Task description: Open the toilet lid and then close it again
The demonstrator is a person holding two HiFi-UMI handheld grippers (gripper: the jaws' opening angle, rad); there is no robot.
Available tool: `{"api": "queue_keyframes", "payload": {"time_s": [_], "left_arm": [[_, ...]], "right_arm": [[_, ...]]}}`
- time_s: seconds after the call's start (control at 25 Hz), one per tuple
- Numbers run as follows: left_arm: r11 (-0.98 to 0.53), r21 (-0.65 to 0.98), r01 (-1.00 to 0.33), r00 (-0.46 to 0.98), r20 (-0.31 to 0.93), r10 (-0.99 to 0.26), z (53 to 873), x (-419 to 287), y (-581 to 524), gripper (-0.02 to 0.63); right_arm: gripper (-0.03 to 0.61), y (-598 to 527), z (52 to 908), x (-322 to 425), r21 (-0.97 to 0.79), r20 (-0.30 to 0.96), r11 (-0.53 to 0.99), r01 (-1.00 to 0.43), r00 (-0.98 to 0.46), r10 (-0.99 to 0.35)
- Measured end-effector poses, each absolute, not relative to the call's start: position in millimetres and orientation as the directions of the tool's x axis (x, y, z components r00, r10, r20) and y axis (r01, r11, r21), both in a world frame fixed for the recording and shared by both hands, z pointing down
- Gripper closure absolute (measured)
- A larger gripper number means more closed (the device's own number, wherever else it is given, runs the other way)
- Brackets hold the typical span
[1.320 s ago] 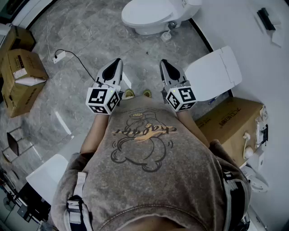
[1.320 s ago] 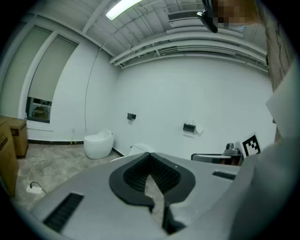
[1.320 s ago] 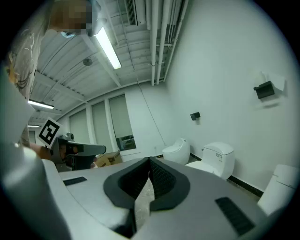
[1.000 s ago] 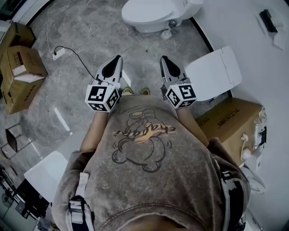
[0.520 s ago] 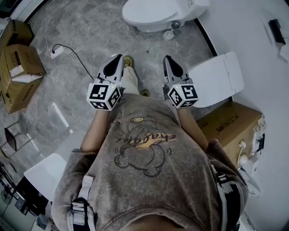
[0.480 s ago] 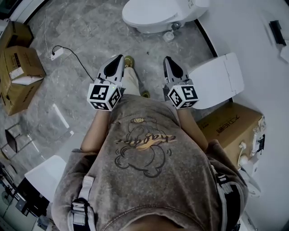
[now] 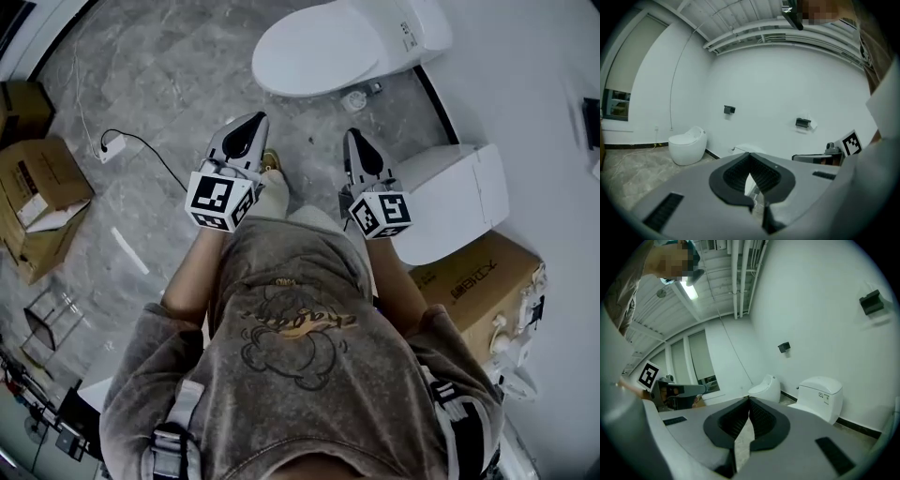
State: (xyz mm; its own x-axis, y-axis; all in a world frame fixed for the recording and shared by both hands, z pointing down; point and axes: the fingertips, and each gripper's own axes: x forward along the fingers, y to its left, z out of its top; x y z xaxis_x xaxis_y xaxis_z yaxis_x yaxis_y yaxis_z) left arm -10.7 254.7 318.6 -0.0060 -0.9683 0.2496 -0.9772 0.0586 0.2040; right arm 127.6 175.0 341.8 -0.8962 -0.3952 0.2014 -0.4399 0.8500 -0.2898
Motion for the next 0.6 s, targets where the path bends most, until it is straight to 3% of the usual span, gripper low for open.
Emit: {"api": "queue_keyframes", "payload": {"time_s": [0.32,0.6], "left_arm": [[0.020,0.228,-0.973,0.049,0.293,-0.955,387,-67,180,0.606],[0.044,0.243,-0.969,0.048,0.361,-0.931,502,-83,147,0.606]], "right_arm": [[0.552,104,407,68,-0.310,0.236,0.824,-0.473,-0.878,-0.416],[0.552,94,533,42,-0.339,0.334,0.833,-0.437,-0.884,-0.327]]}}
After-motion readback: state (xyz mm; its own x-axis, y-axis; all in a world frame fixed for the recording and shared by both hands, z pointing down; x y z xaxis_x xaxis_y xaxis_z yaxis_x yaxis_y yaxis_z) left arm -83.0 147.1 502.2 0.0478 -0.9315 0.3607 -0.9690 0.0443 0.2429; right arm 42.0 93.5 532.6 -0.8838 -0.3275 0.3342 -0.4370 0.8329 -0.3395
